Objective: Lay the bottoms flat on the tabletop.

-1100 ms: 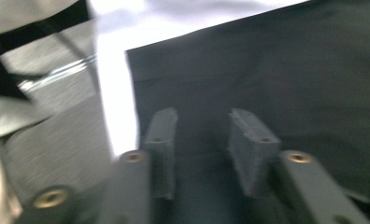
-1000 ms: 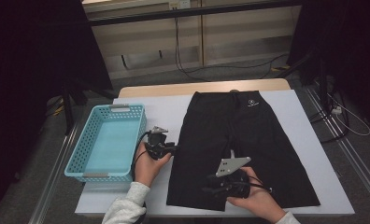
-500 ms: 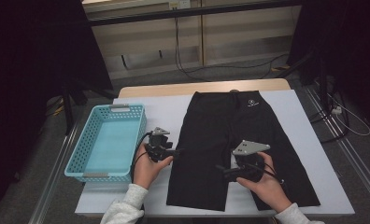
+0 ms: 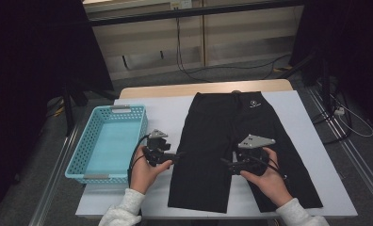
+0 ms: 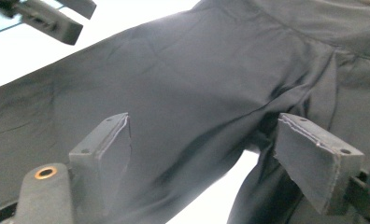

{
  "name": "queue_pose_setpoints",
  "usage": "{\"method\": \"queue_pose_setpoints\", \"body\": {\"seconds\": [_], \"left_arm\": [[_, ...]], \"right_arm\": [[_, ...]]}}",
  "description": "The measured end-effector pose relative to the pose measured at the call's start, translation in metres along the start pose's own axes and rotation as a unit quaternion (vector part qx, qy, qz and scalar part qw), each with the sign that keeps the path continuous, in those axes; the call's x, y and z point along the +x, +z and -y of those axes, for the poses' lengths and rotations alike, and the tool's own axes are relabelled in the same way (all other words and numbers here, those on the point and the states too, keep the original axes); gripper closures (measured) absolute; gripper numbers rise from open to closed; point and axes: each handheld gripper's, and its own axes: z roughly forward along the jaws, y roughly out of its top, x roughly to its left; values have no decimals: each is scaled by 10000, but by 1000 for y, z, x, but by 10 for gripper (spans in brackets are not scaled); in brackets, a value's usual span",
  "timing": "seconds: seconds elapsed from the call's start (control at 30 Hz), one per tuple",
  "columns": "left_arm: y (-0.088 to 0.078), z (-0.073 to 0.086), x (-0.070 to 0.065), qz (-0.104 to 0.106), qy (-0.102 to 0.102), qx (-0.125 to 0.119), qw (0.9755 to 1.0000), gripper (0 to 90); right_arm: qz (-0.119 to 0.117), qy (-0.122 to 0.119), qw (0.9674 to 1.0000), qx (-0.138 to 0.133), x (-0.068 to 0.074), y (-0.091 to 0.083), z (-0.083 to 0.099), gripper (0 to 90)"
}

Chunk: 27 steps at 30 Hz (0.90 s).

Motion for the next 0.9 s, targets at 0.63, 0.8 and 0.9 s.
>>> {"method": "queue_pose_setpoints", "body": {"seconds": [0.63,0.8,0.9], "left_arm": [[4,5,-3,170,173,191,9995,133],[2,5,-5,165,165,143,9996,130],[0,5,-5,148,134,102,9997,130]], "right_arm": [[136,25,9998,-108,-2,9,-6,145],[138,44,9998,-122,-1,7,-6,139],[115,24,9998,-158,0,6,-6,136]]}}
